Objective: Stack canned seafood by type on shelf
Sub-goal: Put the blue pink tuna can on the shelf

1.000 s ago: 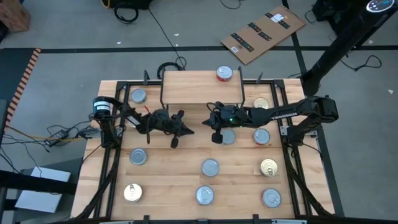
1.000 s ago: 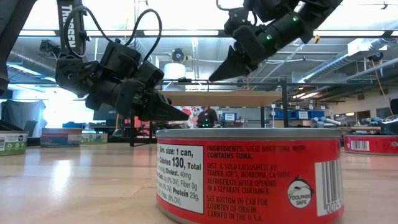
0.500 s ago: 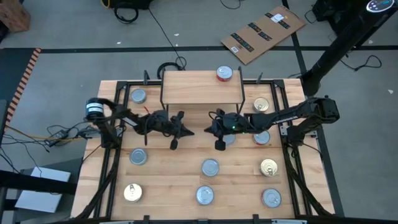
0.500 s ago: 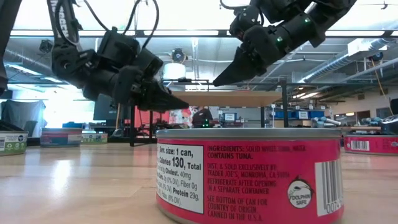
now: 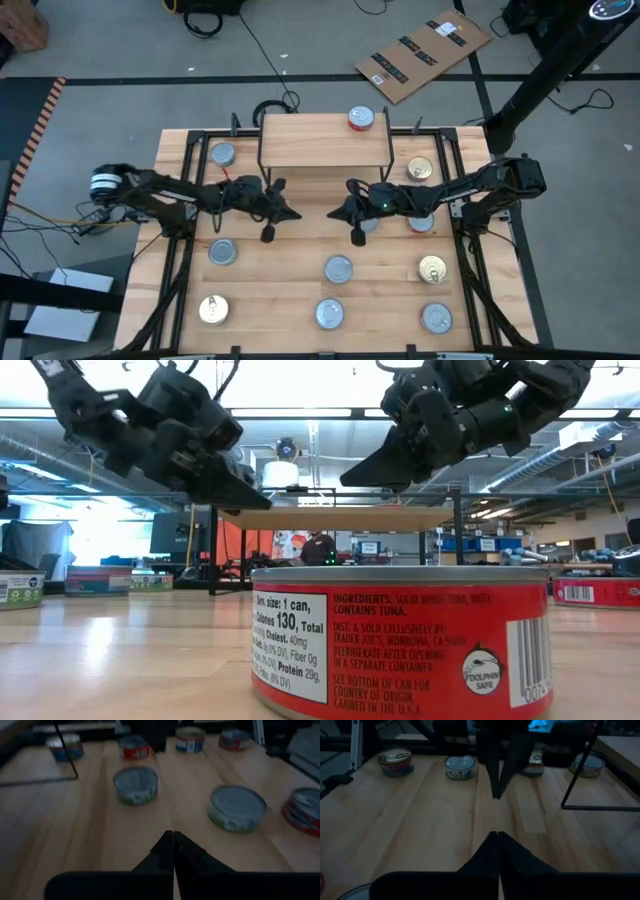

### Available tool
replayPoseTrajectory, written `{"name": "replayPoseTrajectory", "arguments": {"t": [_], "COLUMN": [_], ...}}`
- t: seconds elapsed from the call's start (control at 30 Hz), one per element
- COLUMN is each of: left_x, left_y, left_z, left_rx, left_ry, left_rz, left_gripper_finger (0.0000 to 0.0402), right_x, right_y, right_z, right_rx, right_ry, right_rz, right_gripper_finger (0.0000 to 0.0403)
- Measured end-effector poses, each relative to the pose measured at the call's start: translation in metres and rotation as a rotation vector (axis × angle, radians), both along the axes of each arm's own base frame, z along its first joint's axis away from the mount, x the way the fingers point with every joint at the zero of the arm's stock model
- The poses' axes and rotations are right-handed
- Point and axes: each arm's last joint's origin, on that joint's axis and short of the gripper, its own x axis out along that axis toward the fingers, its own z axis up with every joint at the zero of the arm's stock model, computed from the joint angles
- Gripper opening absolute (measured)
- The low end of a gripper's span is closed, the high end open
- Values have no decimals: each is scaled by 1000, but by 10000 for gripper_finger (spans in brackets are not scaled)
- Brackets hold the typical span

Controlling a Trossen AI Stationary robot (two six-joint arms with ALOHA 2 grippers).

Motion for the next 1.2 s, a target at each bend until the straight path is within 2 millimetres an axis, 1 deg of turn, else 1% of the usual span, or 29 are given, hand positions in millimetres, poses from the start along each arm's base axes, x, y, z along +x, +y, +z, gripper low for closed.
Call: {"name": "replayPoseTrajectory", "arguments": {"t": [0.23,0.4,0.57,0.8,0.97,1.2], "left_x": [-27,-40,-44,-50,-54,-60], "left_y": [-11,-21,-30,-35,-35,-34], "left_z": [15,18,22,36,45,51], "left_rx": [-8,-15,8,-32,33,-1], "left_ry": [123,233,370,531,577,653], "left_rz": [52,94,184,326,415,499], "left_gripper_finger": [5,5,5,17,29,37], "right_x": [-1,-1,-1,-1,-1,-1], "right_y": [0,0,0,0,0,0], "right_z": [-1,-1,-1,-1,-1,-2], "right_rx": [0,1,3,4,4,17], "right_ry": [-6,-5,-5,-3,-3,2], "right_rz": [1,1,1,1,1,-4], "right_gripper_finger": [5,5,5,5,5,5]}}
